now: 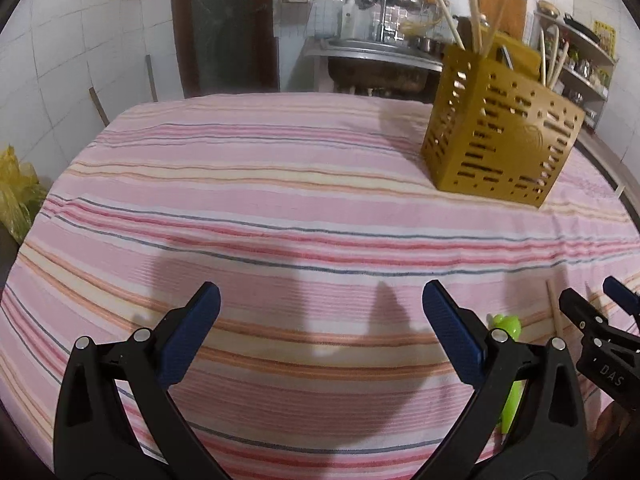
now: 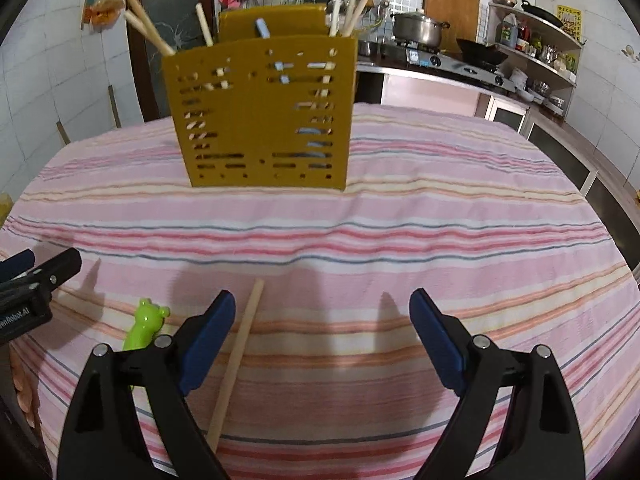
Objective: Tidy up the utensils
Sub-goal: 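Move both tools back down toward the chopstick and green-handled knife, then close the right gripper on a chopstick while the left gripper grasps the green-handled knife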
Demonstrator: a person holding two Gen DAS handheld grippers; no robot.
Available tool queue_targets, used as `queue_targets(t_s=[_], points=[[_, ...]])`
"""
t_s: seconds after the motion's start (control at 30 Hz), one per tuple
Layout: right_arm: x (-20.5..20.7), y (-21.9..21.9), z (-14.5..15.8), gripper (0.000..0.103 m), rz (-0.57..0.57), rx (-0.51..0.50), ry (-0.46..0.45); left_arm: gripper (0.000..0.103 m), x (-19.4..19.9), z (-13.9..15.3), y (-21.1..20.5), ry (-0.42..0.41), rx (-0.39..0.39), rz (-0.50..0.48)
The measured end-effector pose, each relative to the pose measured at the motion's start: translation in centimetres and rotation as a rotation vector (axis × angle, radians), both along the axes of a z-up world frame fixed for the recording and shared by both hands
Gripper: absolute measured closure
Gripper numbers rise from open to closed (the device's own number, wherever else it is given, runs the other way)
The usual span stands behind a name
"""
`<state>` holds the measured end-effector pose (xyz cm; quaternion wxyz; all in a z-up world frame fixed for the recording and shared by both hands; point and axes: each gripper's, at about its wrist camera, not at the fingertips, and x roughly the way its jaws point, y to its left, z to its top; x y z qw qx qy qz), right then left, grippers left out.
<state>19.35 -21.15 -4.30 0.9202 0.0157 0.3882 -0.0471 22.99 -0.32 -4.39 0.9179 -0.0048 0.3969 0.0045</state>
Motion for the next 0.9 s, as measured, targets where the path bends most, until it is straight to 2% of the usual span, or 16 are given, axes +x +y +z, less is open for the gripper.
queue_targets(t_s=[0.03, 0.1, 0.2, 0.27, 0.3, 0.4, 0.43, 0.5, 0.63, 0.9], points=[[0.0, 0.2, -0.2, 0.018, 0.004, -0.002, 0.011, 0.005, 0.0, 0.0, -0.3, 0.001, 0.015, -0.009], [-0.1, 0.9, -0.3, 0.033, 0.023, -0.012, 0.028, 0.005, -0.2, 0.0, -0.6, -0.005, 0.034, -0.02], [0.0, 1.8, -0.9, 0.047, 0.054, -0.009, 0.066, 0.005, -0.5, 0.1, -1.0, -0.018, 0.055, -0.031], [0.0, 1.7, -1.0, 0.051, 0.059, 0.007, 0.074, 0.005, -0.5, 0.2, -1.2, -0.019, 0.06, -0.035], [0.0, 1.7, -1.0, 0.059, 0.061, 0.02, 0.075, 0.005, -0.6, 0.2, -1.2, -0.019, 0.062, -0.036], [0.4, 2.1, -1.1, 0.074, 0.077, 0.039, 0.084, 0.005, -0.6, 0.3, -1.3, -0.015, 0.053, -0.04], [0.5, 2.2, -1.1, 0.077, 0.082, 0.038, 0.084, 0.005, -0.6, 0.3, -1.4, -0.008, 0.037, -0.043], [0.7, 2.3, -1.1, 0.091, 0.09, 0.049, 0.083, 0.005, -0.7, 0.3, -1.4, 0.008, 0.001, -0.05], [0.5, 1.6, -0.9, 0.093, 0.098, 0.058, 0.079, 0.005, -1.3, 0.3, -2.1, 0.025, -0.041, -0.063], [0.6, -1.7, -0.9, 0.094, 0.091, 0.094, 0.088, 0.005, -2.3, 0.2, -5.6, 0.068, -0.031, -0.122]])
